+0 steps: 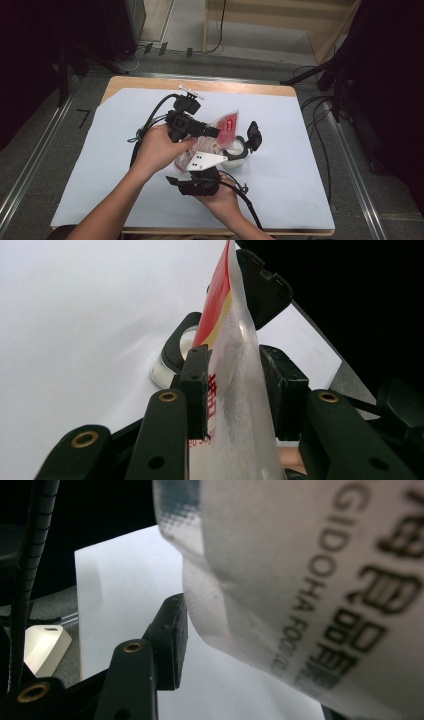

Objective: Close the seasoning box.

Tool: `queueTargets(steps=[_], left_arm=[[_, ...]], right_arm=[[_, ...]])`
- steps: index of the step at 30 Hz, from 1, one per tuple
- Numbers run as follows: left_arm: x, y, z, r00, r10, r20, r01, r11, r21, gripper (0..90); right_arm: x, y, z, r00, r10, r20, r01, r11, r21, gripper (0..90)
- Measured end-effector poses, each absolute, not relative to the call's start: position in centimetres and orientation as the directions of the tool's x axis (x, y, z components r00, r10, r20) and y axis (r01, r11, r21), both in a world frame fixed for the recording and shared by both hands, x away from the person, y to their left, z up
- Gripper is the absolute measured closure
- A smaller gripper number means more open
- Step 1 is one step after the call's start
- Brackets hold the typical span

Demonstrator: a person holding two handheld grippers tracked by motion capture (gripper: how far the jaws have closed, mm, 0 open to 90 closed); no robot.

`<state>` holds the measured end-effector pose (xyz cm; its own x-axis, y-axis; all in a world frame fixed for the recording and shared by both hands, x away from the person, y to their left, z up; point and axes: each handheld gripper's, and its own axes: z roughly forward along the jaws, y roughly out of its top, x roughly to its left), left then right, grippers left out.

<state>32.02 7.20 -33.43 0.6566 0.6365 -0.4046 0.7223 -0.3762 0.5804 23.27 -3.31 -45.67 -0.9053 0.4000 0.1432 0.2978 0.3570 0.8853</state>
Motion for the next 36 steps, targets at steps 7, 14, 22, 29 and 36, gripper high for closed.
queueTargets(steps=[7, 14, 22, 29, 36], left_arm=[[32.2, 7.2, -33.7, 0.656, 0.642, -0.397, 0.724, -0.388, 0.570, 66.6], [32.3, 7.2, -33.9, 0.656, 0.644, -0.394, 0.726, -0.395, 0.562, 66.6], [32.4, 7.2, -34.2, 0.652, 0.643, -0.402, 0.733, -0.401, 0.549, 66.6], [32.5, 7.1, -34.5, 0.652, 0.644, -0.400, 0.735, -0.408, 0.541, 66.7], [32.6, 7.0, -34.8, 0.655, 0.648, -0.390, 0.734, -0.421, 0.533, 67.0]], right_arm=[[23.3, -3.3, -46.1, -0.904, 0.403, 0.139, 0.299, 0.367, 0.881, 51.4], [23.3, -3.2, -46.4, -0.903, 0.407, 0.135, 0.301, 0.376, 0.876, 51.5], [23.2, -3.1, -46.8, -0.904, 0.408, 0.125, 0.297, 0.392, 0.871, 51.4], [23.2, -3.0, -47.1, -0.907, 0.405, 0.118, 0.293, 0.405, 0.866, 51.1], [23.2, -2.8, -47.4, -0.907, 0.405, 0.111, 0.291, 0.416, 0.861, 50.9]])
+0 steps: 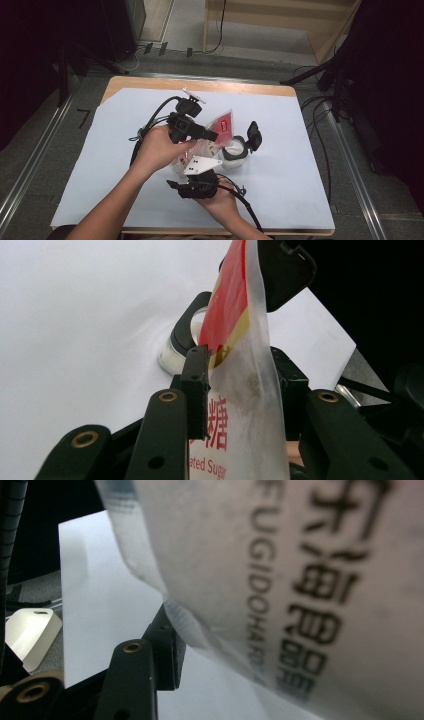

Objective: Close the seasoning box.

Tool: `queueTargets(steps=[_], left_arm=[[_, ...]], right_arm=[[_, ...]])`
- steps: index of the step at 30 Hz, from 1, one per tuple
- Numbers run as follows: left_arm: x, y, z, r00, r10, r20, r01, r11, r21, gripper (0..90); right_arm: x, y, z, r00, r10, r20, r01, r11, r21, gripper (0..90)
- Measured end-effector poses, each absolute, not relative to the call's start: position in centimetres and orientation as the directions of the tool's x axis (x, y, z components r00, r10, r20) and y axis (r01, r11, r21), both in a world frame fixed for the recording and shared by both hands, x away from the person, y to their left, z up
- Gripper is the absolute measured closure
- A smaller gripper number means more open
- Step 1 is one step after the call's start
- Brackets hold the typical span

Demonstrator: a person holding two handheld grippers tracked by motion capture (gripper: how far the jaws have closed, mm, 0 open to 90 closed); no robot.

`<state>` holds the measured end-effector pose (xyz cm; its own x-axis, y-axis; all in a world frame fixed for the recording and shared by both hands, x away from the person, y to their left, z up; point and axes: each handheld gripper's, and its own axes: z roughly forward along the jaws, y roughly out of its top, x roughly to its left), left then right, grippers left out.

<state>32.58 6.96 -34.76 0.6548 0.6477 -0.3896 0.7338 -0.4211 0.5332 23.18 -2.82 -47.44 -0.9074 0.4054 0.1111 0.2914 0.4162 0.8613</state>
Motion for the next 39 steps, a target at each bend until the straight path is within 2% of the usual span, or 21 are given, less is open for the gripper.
queueTargets(steps=[17, 31, 39], left_arm=[[32.5, 6.9, -35.0, 0.680, 0.651, -0.338, 0.709, -0.465, 0.530, 76.5], [32.3, 7.6, -34.2, 0.683, 0.638, -0.355, 0.700, -0.435, 0.566, 83.4], [32.4, 8.5, -33.6, 0.683, 0.635, -0.361, 0.695, -0.415, 0.587, 84.2]], right_arm=[[23.4, -2.8, -48.0, -0.908, 0.410, 0.088, 0.284, 0.446, 0.849, 53.0], [24.1, -3.5, -47.7, -0.889, 0.445, 0.103, 0.314, 0.432, 0.845, 53.2], [24.6, -4.1, -47.4, -0.878, 0.471, 0.080, 0.305, 0.425, 0.852, 51.9]])
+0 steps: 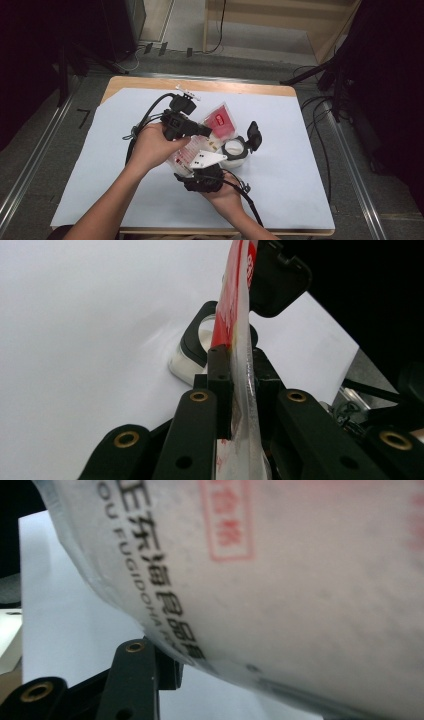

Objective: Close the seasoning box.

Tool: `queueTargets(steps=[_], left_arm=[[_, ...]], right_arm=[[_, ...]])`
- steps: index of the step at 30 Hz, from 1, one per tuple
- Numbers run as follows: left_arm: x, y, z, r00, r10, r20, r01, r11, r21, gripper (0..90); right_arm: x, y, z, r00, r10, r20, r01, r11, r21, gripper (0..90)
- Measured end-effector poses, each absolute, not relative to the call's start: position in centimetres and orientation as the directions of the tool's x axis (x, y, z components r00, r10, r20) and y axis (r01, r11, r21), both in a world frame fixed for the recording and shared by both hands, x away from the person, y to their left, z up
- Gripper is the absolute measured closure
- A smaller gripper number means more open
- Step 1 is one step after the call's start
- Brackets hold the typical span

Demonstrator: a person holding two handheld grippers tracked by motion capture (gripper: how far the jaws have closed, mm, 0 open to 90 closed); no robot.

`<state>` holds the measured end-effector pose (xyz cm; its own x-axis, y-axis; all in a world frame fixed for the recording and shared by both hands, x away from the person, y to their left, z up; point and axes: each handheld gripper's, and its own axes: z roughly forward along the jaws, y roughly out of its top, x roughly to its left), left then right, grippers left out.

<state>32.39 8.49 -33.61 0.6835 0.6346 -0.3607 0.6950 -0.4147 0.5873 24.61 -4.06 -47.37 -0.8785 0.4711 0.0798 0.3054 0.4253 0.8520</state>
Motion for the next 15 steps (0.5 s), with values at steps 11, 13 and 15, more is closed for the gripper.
queueTargets(steps=[11, 13, 15], left_arm=[[32.0, 9.5, -32.9, 0.704, 0.618, -0.349, 0.670, -0.415, 0.616, 87.3], [32.0, 9.8, -32.8, 0.706, 0.613, -0.353, 0.668, -0.414, 0.618, 87.4], [31.9, 10.1, -32.6, 0.710, 0.608, -0.354, 0.664, -0.412, 0.625, 87.5]], right_arm=[[25.5, -5.0, -47.3, -0.864, 0.494, 0.100, 0.325, 0.392, 0.861, 51.1], [25.5, -5.1, -47.2, -0.860, 0.499, 0.108, 0.331, 0.382, 0.863, 50.8], [25.6, -5.3, -47.1, -0.857, 0.505, 0.107, 0.329, 0.375, 0.867, 50.7]])
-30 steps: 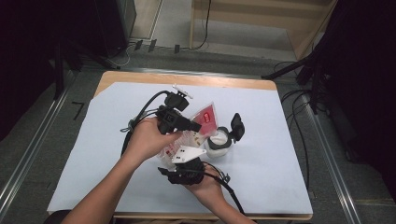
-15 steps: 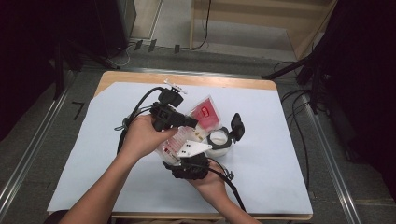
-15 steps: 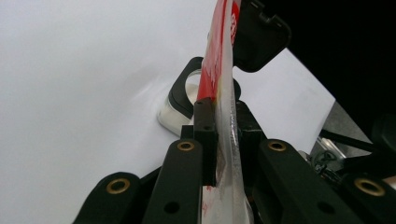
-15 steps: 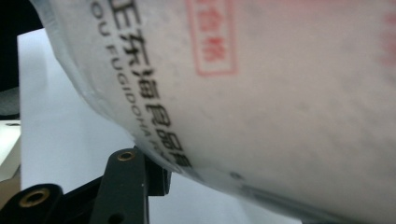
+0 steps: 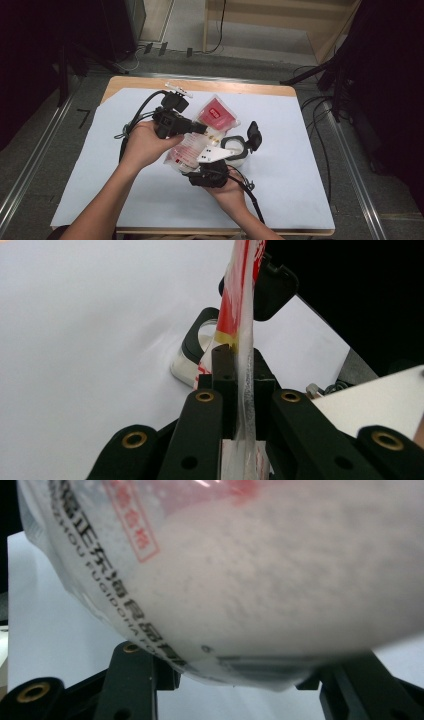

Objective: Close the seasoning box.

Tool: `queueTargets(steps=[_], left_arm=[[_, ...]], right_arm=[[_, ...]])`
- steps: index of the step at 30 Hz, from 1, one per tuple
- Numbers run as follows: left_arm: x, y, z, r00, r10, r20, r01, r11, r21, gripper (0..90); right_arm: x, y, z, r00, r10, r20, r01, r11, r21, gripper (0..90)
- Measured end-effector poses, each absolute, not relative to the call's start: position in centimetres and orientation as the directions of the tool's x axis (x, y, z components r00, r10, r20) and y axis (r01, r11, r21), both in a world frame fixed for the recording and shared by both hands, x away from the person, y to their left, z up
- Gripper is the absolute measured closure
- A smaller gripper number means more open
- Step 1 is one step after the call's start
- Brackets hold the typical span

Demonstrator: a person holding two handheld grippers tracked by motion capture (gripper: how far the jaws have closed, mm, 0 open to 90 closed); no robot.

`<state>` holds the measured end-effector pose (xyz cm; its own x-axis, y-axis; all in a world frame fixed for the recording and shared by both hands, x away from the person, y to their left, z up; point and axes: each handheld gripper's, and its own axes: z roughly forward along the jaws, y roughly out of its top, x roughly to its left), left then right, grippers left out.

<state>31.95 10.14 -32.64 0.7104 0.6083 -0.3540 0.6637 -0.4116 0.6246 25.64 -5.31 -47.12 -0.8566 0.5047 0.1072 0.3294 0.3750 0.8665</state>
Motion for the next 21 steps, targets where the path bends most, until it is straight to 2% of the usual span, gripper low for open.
queueTargets(steps=[7, 14, 21], left_arm=[[31.4, 11.1, -32.4, 0.726, 0.592, -0.351, 0.647, -0.414, 0.641, 87.7], [30.4, 12.4, -31.8, 0.757, 0.572, -0.316, 0.606, -0.434, 0.667, 87.9], [30.2, 13.4, -31.9, 0.756, 0.567, -0.327, 0.608, -0.423, 0.672, 89.3]], right_arm=[[26.0, -5.7, -47.1, -0.847, 0.524, 0.085, 0.325, 0.384, 0.864, 50.3], [26.5, -6.4, -47.0, -0.832, 0.542, 0.114, 0.356, 0.366, 0.860, 51.5], [27.2, -7.1, -47.0, -0.809, 0.569, 0.146, 0.397, 0.346, 0.850, 52.2]])
